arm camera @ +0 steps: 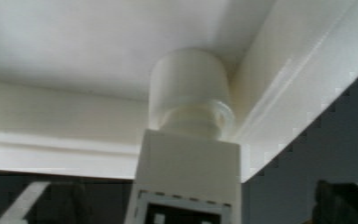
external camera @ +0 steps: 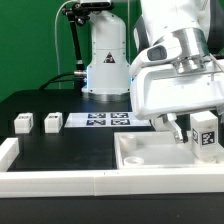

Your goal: Assemble square table

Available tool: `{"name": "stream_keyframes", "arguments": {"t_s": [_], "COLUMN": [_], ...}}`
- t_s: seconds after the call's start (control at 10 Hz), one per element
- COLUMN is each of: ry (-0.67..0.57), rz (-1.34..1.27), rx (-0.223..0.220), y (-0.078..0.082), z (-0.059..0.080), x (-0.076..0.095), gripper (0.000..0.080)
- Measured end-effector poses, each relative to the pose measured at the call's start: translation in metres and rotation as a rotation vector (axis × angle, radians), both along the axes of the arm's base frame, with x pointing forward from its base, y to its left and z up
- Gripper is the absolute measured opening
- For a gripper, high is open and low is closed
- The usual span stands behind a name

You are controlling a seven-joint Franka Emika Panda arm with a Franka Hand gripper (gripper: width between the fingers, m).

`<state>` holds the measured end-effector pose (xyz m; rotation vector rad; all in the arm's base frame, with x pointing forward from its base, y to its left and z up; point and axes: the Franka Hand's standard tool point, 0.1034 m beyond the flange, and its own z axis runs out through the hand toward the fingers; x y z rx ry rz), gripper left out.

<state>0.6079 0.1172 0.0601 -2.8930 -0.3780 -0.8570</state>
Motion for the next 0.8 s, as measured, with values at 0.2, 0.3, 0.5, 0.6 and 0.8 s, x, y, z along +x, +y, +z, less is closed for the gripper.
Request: {"name": "stream_keyframes", "arguments": {"t_s": [0.2,0.3,0.5,0.6,0.8], "ry": [0.0,0.004,0.021,0.03,0.051], "rz": [0.0,0.0,0.004,0.003,0.008], "rx": [0.0,0.0,-0.006,-0.009,-0.011], "y": [0.0,0.0,-0.005,-0.009,-0.009], "z": [0.0,0.001,0.018,0.028,0.032], "x": [0.0,0.0,0.004,0.007,0.007], "gripper": [0.0646,0.0649,0.0649,0.0649,0.0649]}}
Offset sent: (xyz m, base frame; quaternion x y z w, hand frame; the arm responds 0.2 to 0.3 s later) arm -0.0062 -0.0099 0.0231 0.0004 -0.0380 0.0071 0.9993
